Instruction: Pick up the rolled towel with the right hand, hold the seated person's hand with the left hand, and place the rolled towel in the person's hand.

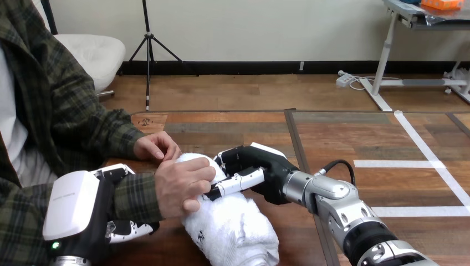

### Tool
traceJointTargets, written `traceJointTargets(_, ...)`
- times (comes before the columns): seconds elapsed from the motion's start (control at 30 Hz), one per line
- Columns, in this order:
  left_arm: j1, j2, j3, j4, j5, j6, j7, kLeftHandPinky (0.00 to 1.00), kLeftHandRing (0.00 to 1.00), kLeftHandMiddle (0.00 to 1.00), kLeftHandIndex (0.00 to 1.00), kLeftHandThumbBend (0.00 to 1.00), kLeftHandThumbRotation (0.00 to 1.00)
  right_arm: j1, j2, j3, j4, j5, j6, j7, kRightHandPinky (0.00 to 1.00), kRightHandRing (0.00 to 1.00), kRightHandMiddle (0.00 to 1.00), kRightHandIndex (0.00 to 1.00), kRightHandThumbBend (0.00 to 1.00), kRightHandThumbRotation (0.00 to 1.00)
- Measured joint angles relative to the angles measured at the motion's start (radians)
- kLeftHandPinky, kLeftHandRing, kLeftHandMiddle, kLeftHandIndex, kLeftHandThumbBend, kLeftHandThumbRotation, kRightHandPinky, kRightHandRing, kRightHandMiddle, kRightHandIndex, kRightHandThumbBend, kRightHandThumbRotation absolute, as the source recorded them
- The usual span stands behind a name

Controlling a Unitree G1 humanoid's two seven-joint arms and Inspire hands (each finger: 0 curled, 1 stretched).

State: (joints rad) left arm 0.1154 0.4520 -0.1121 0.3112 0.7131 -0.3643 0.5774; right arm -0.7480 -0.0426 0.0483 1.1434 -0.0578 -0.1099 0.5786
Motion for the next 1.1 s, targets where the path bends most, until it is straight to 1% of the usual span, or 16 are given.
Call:
traceJointTargets(0.1,0.000,0.000,0.003,0.002,-0.001,-0.003,0.002,0.39,0.43,0.49,0.50,0.97,0.00,-0.003,0.000,0.002,0.000,0.000,0.000,-0.001,0.24,0.32,0.44,0.49,0.91,0.01)
traceJointTargets(0.17,-0.001,-0.001,0.005,0.004,-0.004,-0.008,0.004,0.42,0.46,0.51,0.53,0.97,0.04,-0.005,0.000,0.003,0.000,0.000,0.000,-0.002,0.28,0.36,0.48,0.53,0.90,0.02)
traceJointTargets(0.3,-0.002,-0.002,0.008,0.013,-0.015,-0.020,0.012,0.44,0.48,0.54,0.57,0.97,0.08,-0.010,-0.001,0.004,0.000,0.000,-0.003,-0.002,0.32,0.42,0.53,0.56,0.89,0.03)
traceJointTargets(0.4,-0.004,-0.003,0.009,0.017,-0.027,-0.030,0.016,0.47,0.51,0.56,0.60,0.97,0.11,-0.013,-0.002,0.004,0.000,0.000,-0.007,-0.002,0.36,0.45,0.54,0.57,0.89,0.04)
traceJointTargets(0.47,-0.006,-0.003,0.009,0.021,-0.035,-0.038,0.016,0.49,0.53,0.58,0.63,0.98,0.15,-0.016,-0.002,0.004,0.000,0.001,-0.013,-0.003,0.40,0.47,0.56,0.58,0.89,0.06)
traceJointTargets(0.7,-0.017,-0.004,0.012,0.041,-0.040,-0.055,0.022,0.52,0.57,0.63,0.68,1.00,0.18,-0.026,-0.002,0.004,0.000,0.001,-0.031,-0.011,0.48,0.53,0.60,0.60,0.88,0.11)
traceJointTargets(0.8,-0.022,-0.004,0.014,0.048,-0.041,-0.062,0.024,0.53,0.59,0.65,0.70,1.00,0.21,-0.031,-0.002,0.004,0.000,0.001,-0.039,-0.013,0.51,0.57,0.61,0.62,0.89,0.13)
traceJointTargets(1.1,-0.040,-0.002,0.018,0.057,-0.043,-0.066,0.019,0.58,0.66,0.74,0.78,1.00,0.31,-0.055,-0.003,0.004,0.000,0.002,-0.060,-0.019,0.52,0.60,0.64,0.64,0.89,0.18)
